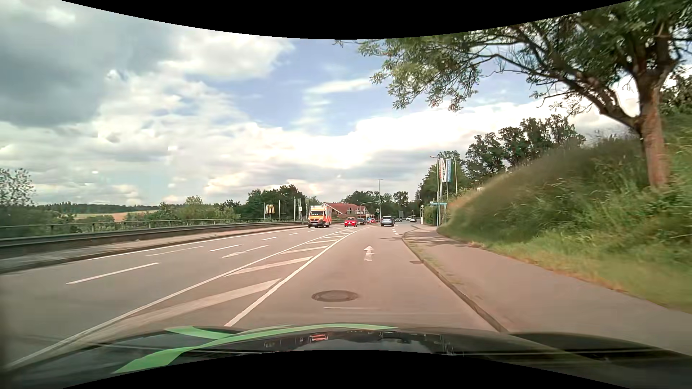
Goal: Follow the waypoints while adhering to traffic rules and regulations
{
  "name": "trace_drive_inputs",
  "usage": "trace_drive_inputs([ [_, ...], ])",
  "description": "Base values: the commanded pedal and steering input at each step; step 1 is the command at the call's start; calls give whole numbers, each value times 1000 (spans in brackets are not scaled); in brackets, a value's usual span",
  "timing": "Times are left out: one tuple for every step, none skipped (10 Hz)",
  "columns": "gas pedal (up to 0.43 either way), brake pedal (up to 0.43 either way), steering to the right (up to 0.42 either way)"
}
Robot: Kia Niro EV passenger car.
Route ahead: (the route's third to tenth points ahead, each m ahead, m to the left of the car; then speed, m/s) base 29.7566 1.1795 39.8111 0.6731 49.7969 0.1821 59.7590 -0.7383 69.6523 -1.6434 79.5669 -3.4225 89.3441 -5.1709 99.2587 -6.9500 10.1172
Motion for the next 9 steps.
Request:
trace_drive_inputs([
  [130, 0, 4],
  [130, 0, 5],
  [130, 0, 5],
  [130, 0, 5],
  [130, 0, 8],
  [138, 0, 10],
  [138, 0, 10],
  [138, 0, 9],
  [138, 0, 9],
])
